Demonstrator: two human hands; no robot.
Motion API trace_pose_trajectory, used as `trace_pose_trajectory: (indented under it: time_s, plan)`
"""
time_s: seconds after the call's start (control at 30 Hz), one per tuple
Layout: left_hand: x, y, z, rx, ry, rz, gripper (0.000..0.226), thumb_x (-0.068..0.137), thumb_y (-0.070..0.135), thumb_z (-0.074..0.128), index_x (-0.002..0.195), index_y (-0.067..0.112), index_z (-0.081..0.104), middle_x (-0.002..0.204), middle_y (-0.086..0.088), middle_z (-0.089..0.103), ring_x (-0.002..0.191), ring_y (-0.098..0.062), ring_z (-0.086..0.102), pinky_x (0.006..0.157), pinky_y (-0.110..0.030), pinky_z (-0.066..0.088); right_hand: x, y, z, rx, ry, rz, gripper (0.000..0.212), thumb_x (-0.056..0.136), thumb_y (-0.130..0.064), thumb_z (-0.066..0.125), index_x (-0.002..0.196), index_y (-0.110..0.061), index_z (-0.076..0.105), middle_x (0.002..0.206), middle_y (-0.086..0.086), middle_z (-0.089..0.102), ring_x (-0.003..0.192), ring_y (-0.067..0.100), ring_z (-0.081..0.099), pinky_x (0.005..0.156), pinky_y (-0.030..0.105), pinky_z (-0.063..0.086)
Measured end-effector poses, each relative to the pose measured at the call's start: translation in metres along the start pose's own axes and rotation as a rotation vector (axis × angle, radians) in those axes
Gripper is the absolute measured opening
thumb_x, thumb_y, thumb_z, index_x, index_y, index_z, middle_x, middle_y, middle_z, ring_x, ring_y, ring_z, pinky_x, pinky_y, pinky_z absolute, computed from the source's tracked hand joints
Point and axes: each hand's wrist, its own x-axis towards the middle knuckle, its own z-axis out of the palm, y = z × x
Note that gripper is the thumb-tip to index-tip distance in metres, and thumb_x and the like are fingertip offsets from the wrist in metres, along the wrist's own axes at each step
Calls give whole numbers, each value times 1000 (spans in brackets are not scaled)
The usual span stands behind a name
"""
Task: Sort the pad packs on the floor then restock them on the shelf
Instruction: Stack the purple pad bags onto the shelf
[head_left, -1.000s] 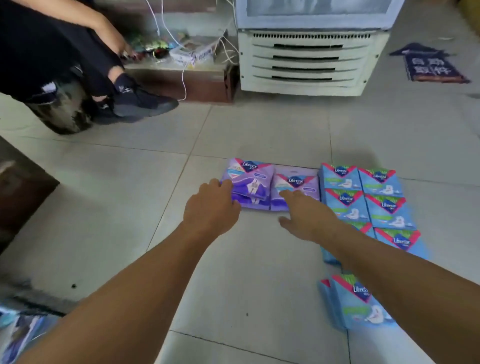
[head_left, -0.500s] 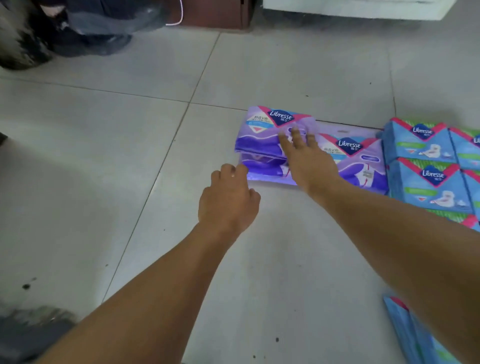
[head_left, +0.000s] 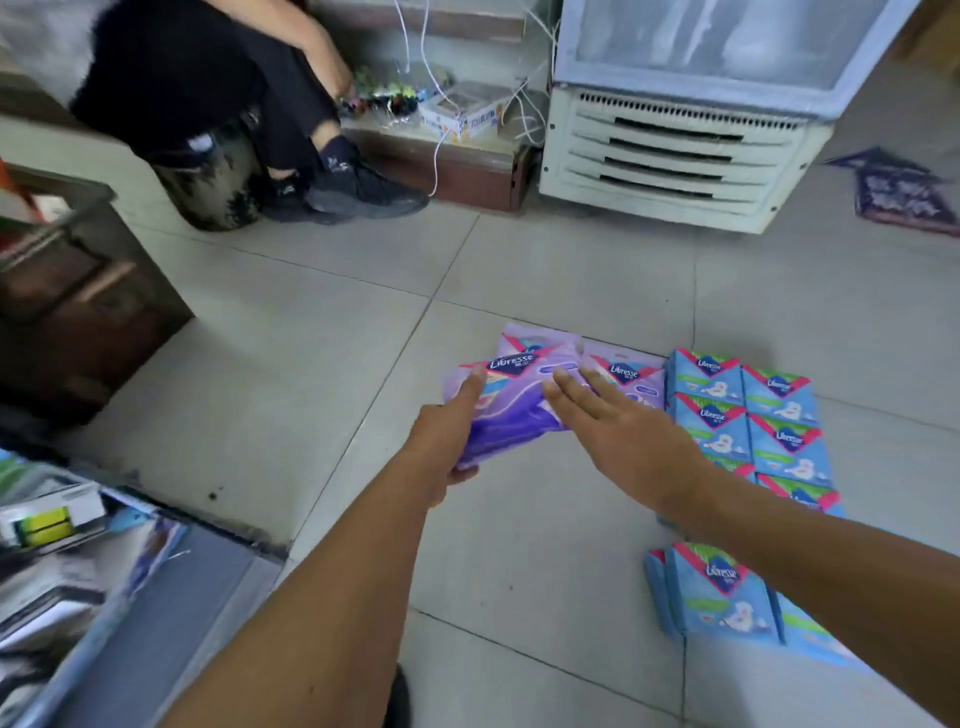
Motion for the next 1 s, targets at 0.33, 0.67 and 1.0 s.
trace_pose_trajectory:
  time_s: [0.33,0.67,1.0]
  plan:
    - [-225,20,-94,-321,-37,495,36,82,16,76,110,15,53,106,-8,71,84,-21,73,69,-34,58,-52,-100,-250,900,171,328,70,89,-54,58,147,-25,33,140,-3,43,115,14,58,94,36,50]
    - [-373,6,-185,-178,228,798,49,83,26,75,122,17,47,108,0,71,90,-15,72,70,-29,59,-22,-221,-325,1640,167,276,52,84,-21,76,125,-25,45,115,-4,69,94,14,72,77,35,59]
    - [-457,-47,-300,-108,767,817,50,81,28,78,121,20,49,110,6,68,93,-5,68,81,-26,56,31,-357,-362,1624,39,-162,49,86,-13,72,126,-25,47,121,-5,66,104,10,68,87,38,57]
